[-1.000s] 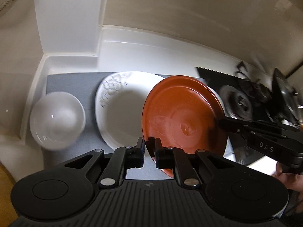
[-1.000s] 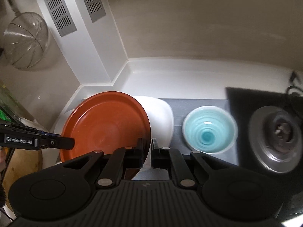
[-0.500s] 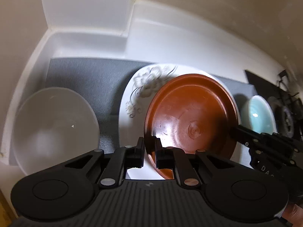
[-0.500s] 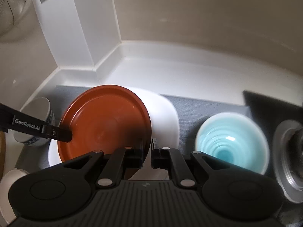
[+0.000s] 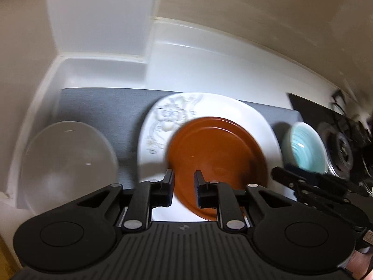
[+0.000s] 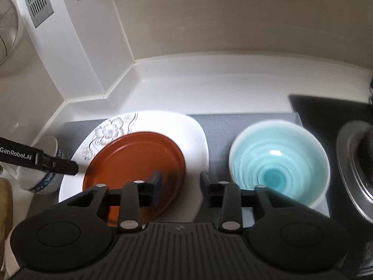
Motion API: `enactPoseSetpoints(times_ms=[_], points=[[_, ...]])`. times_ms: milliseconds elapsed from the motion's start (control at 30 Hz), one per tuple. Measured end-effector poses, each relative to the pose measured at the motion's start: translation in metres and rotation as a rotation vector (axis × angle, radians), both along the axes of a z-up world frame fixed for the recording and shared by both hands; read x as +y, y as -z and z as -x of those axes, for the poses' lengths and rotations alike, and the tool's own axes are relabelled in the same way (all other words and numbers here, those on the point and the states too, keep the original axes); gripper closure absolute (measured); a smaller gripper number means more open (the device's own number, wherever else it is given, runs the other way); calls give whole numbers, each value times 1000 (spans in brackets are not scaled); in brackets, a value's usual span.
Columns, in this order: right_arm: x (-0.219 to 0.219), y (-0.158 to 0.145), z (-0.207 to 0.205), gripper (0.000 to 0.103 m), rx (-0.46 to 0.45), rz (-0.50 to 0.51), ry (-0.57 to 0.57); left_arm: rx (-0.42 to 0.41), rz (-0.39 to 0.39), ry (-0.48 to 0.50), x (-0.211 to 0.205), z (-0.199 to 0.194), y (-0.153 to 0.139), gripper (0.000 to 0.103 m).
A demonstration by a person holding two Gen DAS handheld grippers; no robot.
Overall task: Organize plates and bowls
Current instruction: 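Lower the brown plate onto the stacked white plates and open both grippers, then move both grippers toward the stacked white bowls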
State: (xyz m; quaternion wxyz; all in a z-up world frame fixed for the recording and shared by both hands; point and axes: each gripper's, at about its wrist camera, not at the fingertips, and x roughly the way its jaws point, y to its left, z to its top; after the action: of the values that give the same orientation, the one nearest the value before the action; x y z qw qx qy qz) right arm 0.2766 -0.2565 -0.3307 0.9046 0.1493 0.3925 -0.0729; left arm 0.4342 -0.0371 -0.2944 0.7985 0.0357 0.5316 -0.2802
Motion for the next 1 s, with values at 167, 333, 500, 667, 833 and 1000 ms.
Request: enactPoseSetpoints(times_ms=[167, 333, 500, 667, 833, 1000], points=[[2, 8, 6, 99, 31, -24, -27, -19, -60, 23, -14, 8, 7, 84], [0, 17, 4, 100, 42, -39, -12, 6, -75, 38, -20, 6, 21, 84], [3, 21, 2, 100, 26, -67, 1, 28, -78, 27, -20, 2, 24, 85], [10, 2, 20, 97, -42, -98, 53, -99, -99, -45, 29, 22, -14, 44], [29, -20, 22, 61, -110, -222, -4, -198, -186, -241, 102, 33, -18, 33], [72, -24, -11, 60, -95, -272, -147, -27, -34, -390, 153, 14, 3, 59]])
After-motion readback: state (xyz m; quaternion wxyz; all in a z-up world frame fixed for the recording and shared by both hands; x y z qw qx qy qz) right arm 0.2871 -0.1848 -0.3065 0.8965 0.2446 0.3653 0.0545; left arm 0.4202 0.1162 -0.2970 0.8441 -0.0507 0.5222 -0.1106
